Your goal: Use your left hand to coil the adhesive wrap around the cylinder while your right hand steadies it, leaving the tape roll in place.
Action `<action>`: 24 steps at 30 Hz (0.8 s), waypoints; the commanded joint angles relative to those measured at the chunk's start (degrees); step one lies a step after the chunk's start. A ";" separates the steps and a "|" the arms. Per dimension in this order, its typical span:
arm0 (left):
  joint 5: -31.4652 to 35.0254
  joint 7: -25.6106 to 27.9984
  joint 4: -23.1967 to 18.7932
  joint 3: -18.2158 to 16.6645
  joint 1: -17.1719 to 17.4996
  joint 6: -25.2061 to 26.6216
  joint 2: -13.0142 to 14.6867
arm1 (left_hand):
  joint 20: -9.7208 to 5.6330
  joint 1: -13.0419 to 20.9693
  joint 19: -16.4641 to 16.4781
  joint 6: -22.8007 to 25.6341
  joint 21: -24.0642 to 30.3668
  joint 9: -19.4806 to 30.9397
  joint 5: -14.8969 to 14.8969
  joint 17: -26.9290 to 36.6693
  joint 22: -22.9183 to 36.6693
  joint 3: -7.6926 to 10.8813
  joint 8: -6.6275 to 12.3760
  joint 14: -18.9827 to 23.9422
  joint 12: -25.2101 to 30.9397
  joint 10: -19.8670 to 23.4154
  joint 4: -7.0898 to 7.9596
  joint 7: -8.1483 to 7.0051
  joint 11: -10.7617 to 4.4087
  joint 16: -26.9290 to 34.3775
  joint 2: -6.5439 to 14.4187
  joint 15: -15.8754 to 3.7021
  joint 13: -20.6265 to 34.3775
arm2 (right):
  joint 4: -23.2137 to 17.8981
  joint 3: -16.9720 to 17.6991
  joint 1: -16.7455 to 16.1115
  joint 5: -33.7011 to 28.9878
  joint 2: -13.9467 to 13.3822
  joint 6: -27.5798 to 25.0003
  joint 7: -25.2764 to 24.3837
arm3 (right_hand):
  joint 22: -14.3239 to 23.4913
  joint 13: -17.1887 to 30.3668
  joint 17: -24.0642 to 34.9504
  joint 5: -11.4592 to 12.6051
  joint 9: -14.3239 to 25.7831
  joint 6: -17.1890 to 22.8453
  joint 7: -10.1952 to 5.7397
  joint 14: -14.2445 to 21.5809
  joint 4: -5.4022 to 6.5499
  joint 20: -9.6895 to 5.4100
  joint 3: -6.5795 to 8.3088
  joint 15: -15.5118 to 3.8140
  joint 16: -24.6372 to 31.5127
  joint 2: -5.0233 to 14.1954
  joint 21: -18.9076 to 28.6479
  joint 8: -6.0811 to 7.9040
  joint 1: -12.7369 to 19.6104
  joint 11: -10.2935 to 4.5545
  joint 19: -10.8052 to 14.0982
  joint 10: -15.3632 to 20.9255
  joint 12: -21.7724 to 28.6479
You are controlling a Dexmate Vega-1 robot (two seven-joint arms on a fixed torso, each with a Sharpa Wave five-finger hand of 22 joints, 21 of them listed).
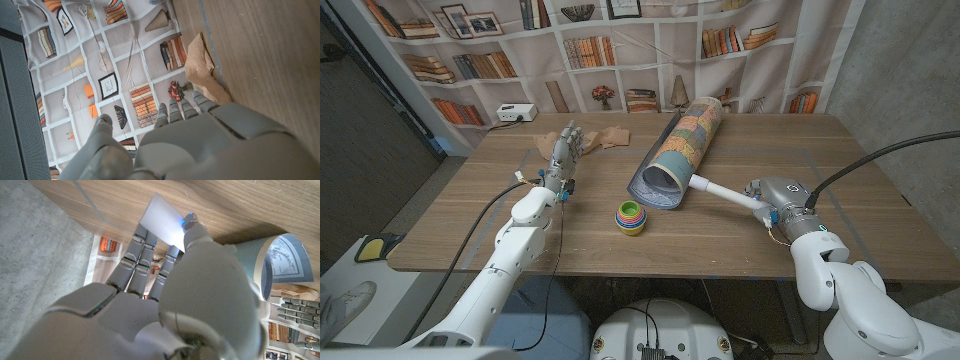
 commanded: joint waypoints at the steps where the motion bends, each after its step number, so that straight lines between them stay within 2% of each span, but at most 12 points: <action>1: -0.19 -0.73 0.40 -0.06 -1.02 0.22 -0.17 | 0.02 0.00 0.14 0.52 0.42 0.33 0.01 0.25 0.27 0.02 -0.08 -0.15 0.11 0.46 -0.17 -0.16 -0.12 0.34 0.25 -0.32 0.31 | 0.97 -2.02 2.41 -10.77 1.66 -0.18 9.57 | 0.24 0.22 6.48 0.15 0.13 0.48 0.02 6.35 0.25 -5.02 0.41 -15.06 -0.28 2.81 0.49 -0.19 2.76 -2.61 -0.18 3.15 0.39; 14: 0.20 -1.62 2.37 0.12 -2.61 -0.99 -0.57 | 0.05 -0.01 0.08 0.53 0.40 0.33 0.01 0.25 0.27 0.04 -0.09 -0.15 0.09 0.43 -0.18 -0.22 0.09 0.35 0.25 -0.32 0.31 | 2.59 1.67 0.22 -18.49 4.95 2.78 17.26 | 0.10 0.30 7.06 0.12 0.11 0.80 -0.01 6.70 0.32 -4.99 0.34 -15.06 -0.98 2.76 1.62 -0.41 2.76 -2.61 -0.57 3.19 0.32; 17: 0.69 -2.01 2.59 0.31 -2.78 -1.90 -0.40 | 0.06 -0.01 0.07 0.56 0.40 0.33 0.01 0.25 0.27 0.05 -0.08 -0.16 0.09 0.43 -0.18 -0.13 -0.30 0.34 0.26 -0.32 0.31 | 2.66 3.55 -0.73 -18.21 5.59 3.86 18.47 | 0.07 0.33 7.16 0.12 0.10 0.81 -0.04 6.79 0.34 -5.00 0.34 -15.06 -1.10 2.78 1.83 -0.47 2.75 -2.61 -0.65 3.18 0.30; 24: 2.10 -2.49 3.92 0.99 -3.74 -4.72 -0.43 | 0.06 -0.01 0.10 1.22 0.42 0.34 0.00 0.25 0.27 0.07 0.15 -0.13 0.19 0.69 -0.19 0.01 -0.06 0.36 0.26 -0.32 0.31 | 3.34 5.97 -2.16 -20.33 7.08 5.77 21.04 | -0.04 0.41 7.51 0.12 0.10 0.87 0.02 7.22 0.40 -5.09 0.34 -15.06 -1.42 2.85 2.43 -0.64 2.75 -2.63 -1.02 3.30 0.30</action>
